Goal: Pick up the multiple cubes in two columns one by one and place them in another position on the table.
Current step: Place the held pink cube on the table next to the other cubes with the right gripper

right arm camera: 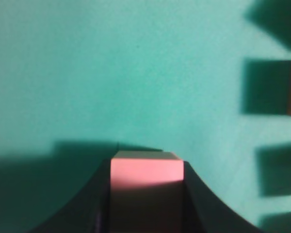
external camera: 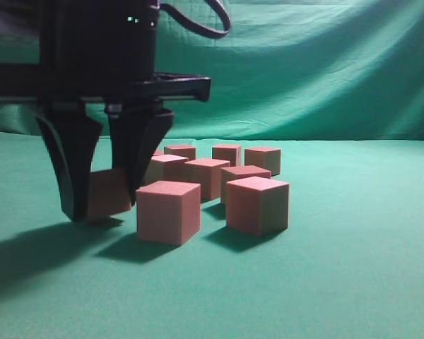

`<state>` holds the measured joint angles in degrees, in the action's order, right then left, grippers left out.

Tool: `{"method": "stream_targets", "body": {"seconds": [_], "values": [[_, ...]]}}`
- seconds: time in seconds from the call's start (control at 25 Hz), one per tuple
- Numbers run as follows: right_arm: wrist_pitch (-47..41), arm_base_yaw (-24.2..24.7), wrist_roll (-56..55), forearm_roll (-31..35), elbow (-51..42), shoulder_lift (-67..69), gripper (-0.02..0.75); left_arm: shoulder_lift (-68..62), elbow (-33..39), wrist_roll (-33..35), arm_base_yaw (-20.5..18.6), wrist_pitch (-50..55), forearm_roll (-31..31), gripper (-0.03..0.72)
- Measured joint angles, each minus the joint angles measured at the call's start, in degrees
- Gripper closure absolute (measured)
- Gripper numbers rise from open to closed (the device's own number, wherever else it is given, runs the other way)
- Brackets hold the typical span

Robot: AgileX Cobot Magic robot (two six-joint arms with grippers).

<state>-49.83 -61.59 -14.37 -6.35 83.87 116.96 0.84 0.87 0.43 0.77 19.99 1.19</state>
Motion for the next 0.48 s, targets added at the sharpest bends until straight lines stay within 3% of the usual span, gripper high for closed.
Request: {"method": "stream_targets", "body": {"seconds": [0.48], "values": [[0.79,0.00,-0.10,0.12,0.30,1.09,0.468,0.00,0.00,0.00,0.00,0.00,0.00,0.688]]}}
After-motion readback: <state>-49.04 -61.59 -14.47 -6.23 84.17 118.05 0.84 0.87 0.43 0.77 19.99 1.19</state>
